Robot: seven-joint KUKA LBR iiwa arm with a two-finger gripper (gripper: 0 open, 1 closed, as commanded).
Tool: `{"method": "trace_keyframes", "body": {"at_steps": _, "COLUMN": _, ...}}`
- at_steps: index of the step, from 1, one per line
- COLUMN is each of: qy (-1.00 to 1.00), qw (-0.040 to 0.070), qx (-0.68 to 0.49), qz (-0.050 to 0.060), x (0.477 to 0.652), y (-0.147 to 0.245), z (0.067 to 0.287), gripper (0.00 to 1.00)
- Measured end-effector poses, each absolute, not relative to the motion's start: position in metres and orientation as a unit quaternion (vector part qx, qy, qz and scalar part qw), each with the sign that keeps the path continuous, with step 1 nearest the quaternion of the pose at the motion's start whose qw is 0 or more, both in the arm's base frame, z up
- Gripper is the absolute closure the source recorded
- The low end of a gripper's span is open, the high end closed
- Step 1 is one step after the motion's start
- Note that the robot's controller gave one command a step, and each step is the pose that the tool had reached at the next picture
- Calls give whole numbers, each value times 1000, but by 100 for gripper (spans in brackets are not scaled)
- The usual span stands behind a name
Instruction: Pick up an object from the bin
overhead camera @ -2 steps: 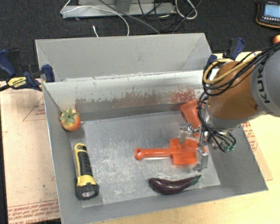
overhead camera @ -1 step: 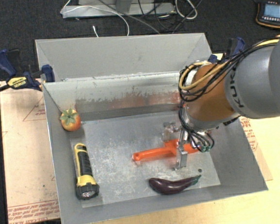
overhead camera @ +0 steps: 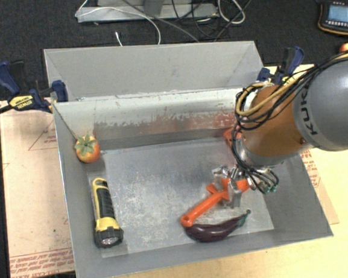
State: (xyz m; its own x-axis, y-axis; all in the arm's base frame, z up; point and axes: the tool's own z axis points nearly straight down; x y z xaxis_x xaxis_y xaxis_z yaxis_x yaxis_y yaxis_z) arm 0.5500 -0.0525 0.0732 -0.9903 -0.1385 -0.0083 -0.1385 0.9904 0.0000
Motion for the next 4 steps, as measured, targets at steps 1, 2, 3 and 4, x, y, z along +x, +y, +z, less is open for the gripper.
{"method": "trace_keyframes", "body": {"at_steps": 1, "qy": 998, "qw": 4, "qx": -70, "qz": 0, "x": 550, "y": -52, "z": 73, "gripper": 100}}
{"method": "trace_keyframes", "body": {"at_steps": 2, "qy": 998, "qw": 2, "qx": -70, "qz": 1, "x": 548, "y": -52, "z": 99, "gripper": 100}}
{"method": "trace_keyframes", "body": {"at_steps": 3, "qy": 998, "qw": 3, "qx": -70, "qz": 1, "x": 549, "y": -52, "z": 131, "gripper": 100}}
{"method": "trace_keyframes", "body": {"at_steps": 4, "qy": 998, "qw": 3, "qx": -70, "qz": 1, "x": 549, "y": -51, "z": 153, "gripper": 100}}
